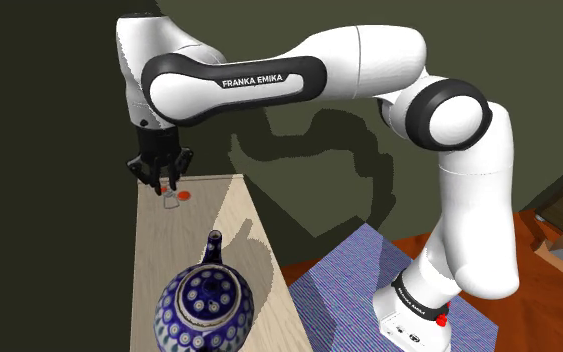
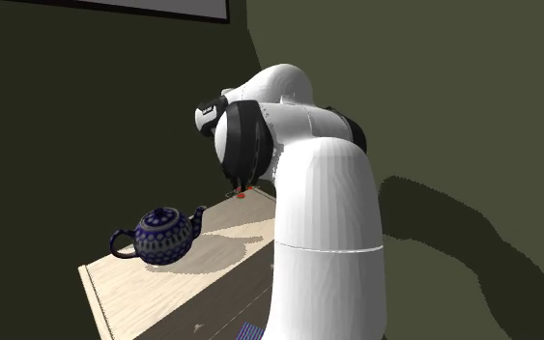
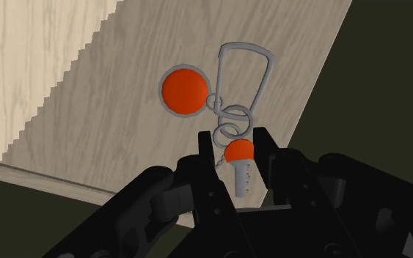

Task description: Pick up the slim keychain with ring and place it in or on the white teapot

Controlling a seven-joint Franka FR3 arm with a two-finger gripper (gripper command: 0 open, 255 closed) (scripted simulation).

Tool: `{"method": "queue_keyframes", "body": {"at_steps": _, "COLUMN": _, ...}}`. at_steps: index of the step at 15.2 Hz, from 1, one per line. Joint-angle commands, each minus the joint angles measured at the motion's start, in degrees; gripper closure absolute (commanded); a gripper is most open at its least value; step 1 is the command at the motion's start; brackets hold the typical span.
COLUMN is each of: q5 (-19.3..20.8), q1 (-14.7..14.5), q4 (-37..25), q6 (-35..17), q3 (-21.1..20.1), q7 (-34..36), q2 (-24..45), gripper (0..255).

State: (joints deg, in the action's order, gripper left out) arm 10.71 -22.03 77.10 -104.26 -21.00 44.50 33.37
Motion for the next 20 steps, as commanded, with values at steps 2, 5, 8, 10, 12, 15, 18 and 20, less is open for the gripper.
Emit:
{"method": "queue_keyframes", "body": {"at_steps": 2, "q5": -0.2, "q1": -0.1, "q4": -1.6, "q6": 2.1, "q3": -0.1, "q7": -0.1, "q2": -0.5, "gripper": 255}}
{"method": "queue_keyframes", "body": {"at_steps": 5, "q5": -0.3, "q1": -0.3, "q4": -3.5, "q6": 4.2, "q3": -0.2, "q7": -0.3, "q2": -0.7, "gripper": 255}}
{"method": "queue_keyframes", "body": {"at_steps": 8, "q5": -0.4, "q1": -0.5, "q4": -5.7, "q6": 6.5, "q3": -0.3, "q7": -0.4, "q2": -0.9, "gripper": 255}}
{"method": "queue_keyframes", "body": {"at_steps": 10, "q5": -0.5, "q1": -0.7, "q4": -7.2, "q6": 8.0, "q3": -0.3, "q7": -0.4, "q2": -0.9, "gripper": 255}}
{"method": "queue_keyframes", "body": {"at_steps": 12, "q5": -0.5, "q1": -0.9, "q4": -8.9, "q6": 9.6, "q3": -0.3, "q7": -0.5, "q2": -0.8, "gripper": 255}}
{"method": "queue_keyframes", "body": {"at_steps": 15, "q5": -0.4, "q1": -1.3, "q4": -11.7, "q6": 12.1, "q3": -0.4, "q7": -0.6, "q2": -0.5, "gripper": 255}}
{"method": "queue_keyframes", "body": {"at_steps": 18, "q5": -0.3, "q1": -1.7, "q4": -14.9, "q6": 14.7, "q3": -0.3, "q7": -0.7, "q2": 0.0, "gripper": 255}}
{"method": "queue_keyframes", "body": {"at_steps": 20, "q5": -0.2, "q1": -2.1, "q4": -17.3, "q6": 16.6, "q3": -0.3, "q7": -0.8, "q2": 0.4, "gripper": 255}}
